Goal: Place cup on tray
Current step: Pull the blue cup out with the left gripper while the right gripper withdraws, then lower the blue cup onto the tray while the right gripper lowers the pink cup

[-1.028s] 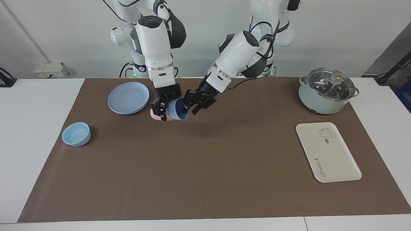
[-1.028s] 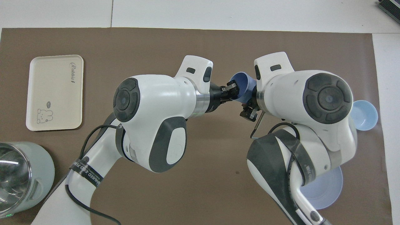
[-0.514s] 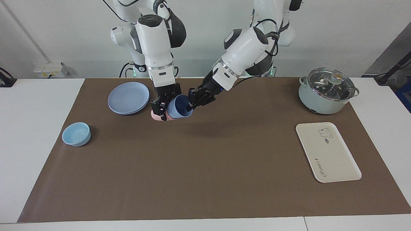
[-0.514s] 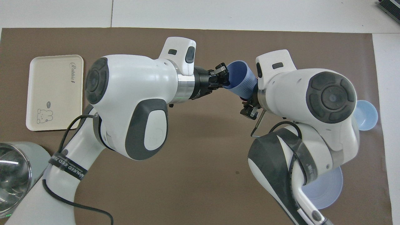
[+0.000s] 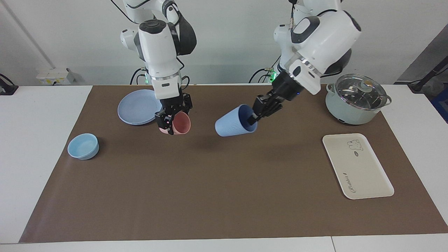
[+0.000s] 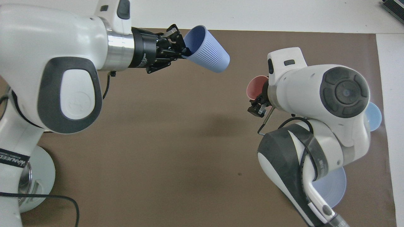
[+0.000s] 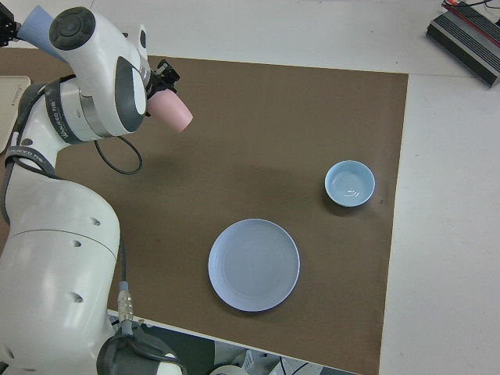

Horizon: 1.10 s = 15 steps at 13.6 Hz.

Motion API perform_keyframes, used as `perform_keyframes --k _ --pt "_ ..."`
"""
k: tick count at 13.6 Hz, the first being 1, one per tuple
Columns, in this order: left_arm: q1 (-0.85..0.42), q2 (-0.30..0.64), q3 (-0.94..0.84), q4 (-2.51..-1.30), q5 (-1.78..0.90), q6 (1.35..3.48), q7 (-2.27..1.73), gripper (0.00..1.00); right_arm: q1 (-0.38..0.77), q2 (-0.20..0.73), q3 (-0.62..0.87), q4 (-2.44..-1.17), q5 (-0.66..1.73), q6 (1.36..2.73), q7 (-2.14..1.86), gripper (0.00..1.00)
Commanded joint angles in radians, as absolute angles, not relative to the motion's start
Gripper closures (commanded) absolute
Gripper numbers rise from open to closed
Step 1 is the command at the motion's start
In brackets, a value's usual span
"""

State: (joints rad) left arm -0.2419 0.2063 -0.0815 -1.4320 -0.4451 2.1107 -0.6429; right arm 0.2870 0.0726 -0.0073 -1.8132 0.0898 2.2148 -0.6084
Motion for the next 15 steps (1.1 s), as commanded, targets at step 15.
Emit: perform_keyframes --k 15 --pt "0.287 0.145 -0.089 -1.827 -0.116 2.321 0.028 1.00 -0.096 0.313 -0.002 -1.979 1.561 2.423 -2.064 1.00"
